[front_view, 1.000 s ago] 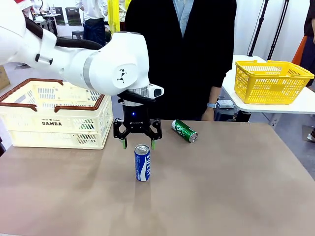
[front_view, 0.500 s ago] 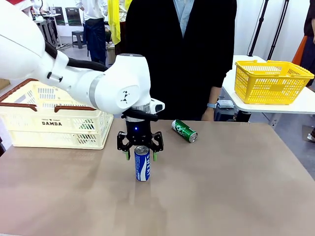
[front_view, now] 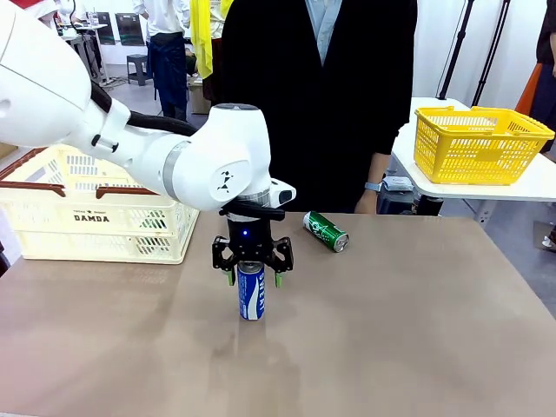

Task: Place the drinks into the Shopping basket.
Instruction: Pick up one drink and place it into the Shopping basket.

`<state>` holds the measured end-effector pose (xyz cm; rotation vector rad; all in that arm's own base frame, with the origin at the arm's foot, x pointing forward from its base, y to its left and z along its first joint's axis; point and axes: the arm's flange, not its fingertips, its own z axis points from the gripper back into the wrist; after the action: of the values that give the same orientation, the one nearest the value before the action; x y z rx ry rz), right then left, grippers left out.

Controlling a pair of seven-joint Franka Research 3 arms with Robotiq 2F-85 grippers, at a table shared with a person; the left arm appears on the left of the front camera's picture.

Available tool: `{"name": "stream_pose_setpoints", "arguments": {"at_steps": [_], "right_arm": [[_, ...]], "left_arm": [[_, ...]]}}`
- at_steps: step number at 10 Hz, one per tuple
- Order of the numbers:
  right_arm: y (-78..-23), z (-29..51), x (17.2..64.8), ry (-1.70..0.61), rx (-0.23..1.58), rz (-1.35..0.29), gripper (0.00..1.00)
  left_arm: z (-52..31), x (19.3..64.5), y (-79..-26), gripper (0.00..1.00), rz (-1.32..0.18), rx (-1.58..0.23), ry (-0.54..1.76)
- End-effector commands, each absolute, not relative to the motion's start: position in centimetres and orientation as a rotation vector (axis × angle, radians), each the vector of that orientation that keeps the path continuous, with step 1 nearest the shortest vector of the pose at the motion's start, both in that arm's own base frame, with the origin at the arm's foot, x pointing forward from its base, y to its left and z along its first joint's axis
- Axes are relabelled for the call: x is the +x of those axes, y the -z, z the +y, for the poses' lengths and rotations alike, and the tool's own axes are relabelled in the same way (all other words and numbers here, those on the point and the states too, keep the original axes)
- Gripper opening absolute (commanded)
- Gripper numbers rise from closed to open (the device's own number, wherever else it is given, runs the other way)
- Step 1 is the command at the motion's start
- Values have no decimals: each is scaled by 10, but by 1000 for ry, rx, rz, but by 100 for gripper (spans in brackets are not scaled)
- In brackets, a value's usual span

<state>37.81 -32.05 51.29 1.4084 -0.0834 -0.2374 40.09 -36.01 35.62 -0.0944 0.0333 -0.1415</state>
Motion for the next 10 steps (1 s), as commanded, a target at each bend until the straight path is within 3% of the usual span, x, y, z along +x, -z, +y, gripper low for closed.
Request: {"name": "stream_pose_setpoints", "arguments": {"at_steps": [1,2,3,10], "right_arm": [[-515,-318,377,248,1397,-78,100],[-515,-318,377,248,1397,-78,100],[-515,-318,377,248,1397,-78,100],[-515,-318,377,248,1397,-78,100]], "left_arm": [[-358,399,-354,100,22,-50,114],[-358,399,-354,44,38,-35,113],[-358,398,-354,0,46,-31,124],[-358,398,-357,0,110,-62,104]]}}
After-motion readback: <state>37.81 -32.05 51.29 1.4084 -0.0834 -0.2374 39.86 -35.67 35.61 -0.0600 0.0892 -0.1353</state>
